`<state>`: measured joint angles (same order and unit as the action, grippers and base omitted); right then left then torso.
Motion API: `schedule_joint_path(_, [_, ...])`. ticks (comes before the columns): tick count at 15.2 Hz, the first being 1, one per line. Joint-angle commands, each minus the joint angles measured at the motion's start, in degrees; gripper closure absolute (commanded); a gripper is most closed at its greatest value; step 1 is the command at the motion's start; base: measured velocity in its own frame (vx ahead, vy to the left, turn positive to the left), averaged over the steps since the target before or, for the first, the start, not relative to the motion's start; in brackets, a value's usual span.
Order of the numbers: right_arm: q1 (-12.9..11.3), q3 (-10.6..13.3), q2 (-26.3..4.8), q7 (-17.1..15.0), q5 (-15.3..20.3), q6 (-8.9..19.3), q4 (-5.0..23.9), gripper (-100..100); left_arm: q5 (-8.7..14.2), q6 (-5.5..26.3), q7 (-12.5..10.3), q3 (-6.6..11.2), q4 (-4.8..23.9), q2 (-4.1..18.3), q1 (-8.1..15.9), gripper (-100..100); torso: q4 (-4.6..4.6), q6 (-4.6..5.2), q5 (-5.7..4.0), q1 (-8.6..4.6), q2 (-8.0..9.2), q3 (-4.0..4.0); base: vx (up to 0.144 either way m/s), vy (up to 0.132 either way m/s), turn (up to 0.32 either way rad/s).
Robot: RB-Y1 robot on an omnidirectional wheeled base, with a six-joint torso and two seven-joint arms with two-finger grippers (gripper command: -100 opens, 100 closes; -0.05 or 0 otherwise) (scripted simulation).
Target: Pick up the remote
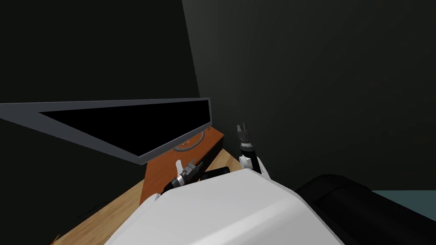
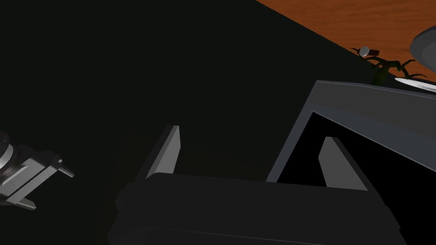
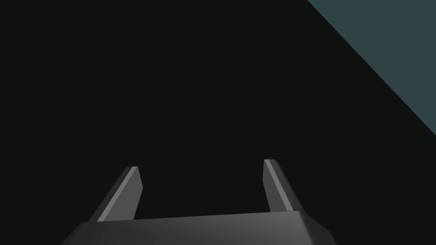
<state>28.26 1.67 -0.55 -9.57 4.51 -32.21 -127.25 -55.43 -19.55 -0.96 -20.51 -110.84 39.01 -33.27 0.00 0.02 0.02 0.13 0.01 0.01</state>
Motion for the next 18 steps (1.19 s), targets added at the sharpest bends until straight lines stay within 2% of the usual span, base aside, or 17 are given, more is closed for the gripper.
schedule_joint_path(1, [0.0,0.0,0.0,0.0,0.0,0.0,0.0,0,-2.5,-0.6,0.8,-0.13,1.9,-0.4,-0.2,-100,0.00,0.00,0.00,0.00,0.00,0.00,-0.020,0.024,-0.144])
schedule_joint_path(2, [0.0,0.0,0.0,0.0,0.0,0.0,0.0,0,-4.0,0.4,0.7,-1.67,3.7,1.4,-0.6,-100,0.00,-0.03,0.01,0.01,0.01,0.01,-0.022,0.025,-0.231])
schedule_joint_path(4, [0.0,0.0,0.0,0.0,0.0,0.0,0.0,0,-6.6,0.4,0.7,-1.67,4.0,1.4,-0.6,-100,0.00,0.02,0.01,0.03,0.02,0.01,-0.018,0.024,-0.285])
schedule_joint_path(5, [0.0,0.0,0.0,0.0,0.0,0.0,0.0,0,-6.8,0.4,0.7,-1.67,4.0,1.4,-0.6,-100,0.00,-0.02,0.01,0.03,0.01,0.01,-0.009,0.011,-0.036])
schedule_joint_path(6, [0.0,0.0,0.0,0.0,0.0,0.0,0.0,0,-9.0,1.3,0.6,-3.21,6.1,3.2,-1.1,-100,0.00,-0.04,0.00,-0.01,-0.02,-0.01,-0.001,0.007,-0.294])
schedule_joint_path(8, [0.0,0.0,0.0,0.0,0.0,0.0,0.0,0,-11.0,1.3,0.6,-3.21,6.1,3.2,-1.1,-100,-0.01,-0.01,0.00,0.02,-0.03,-0.02,-0.016,0.024,-0.180])
schedule_joint_path(9, [0.0,0.0,0.0,0.0,0.0,0.0,0.0,0,-12.6,2.2,0.5,-4.72,8.3,4.9,-1.6,-100,0.00,-0.04,0.00,0.02,-0.02,-0.01,0.002,0.014,-0.349])
schedule_joint_path(11, [0.0,0.0,0.0,0.0,0.0,0.0,0.0,0,-15.0,2.2,0.5,-4.72,8.3,4.9,-1.6,-100,-0.01,-0.02,0.01,0.04,-0.04,-0.03,-0.013,0.026,-0.208])
schedule_joint_path(12, [0.0,0.0,0.0,0.0,0.0,0.0,0.0,0,-15.3,2.2,0.5,-4.72,8.3,4.9,-1.6,-100,0.00,-0.03,0.01,0.04,-0.03,-0.01,-0.012,0.014,-0.049])
schedule_joint_path(13, [0.0,0.0,0.0,0.0,0.0,0.0,0.0,0,-17.3,3.1,0.3,-6.22,10.4,6.6,-2.1,-100,0.00,-0.04,0.00,0.01,-0.04,-0.02,0.014,0.011,-0.348])
schedule_joint_path(16, [0.0,0.0,0.0,0.0,0.0,0.0,0.0,0,-19.5,3.1,0.3,-6.22,10.4,6.6,-2.1,-100,-0.02,-0.05,0.01,0.02,-0.07,-0.04,-0.002,0.017,-0.165])
schedule_joint_path(17, [0.0,0.0,0.0,0.0,0.0,0.0,0.0,0,-21.3,4.0,0.2,-7.68,12.6,8.2,-2.6,-100,-0.01,-0.05,0.00,-0.02,-0.07,-0.04,0.025,0.009,-0.297])
schedule_joint_path(18, [0.0,0.0,0.0,0.0,0.0,0.0,0.0,0,-22.5,4.0,0.2,-7.68,12.6,8.2,-2.6,-100,-0.03,0.01,-0.01,-0.01,-0.13,-0.07,0.007,0.029,-0.330])
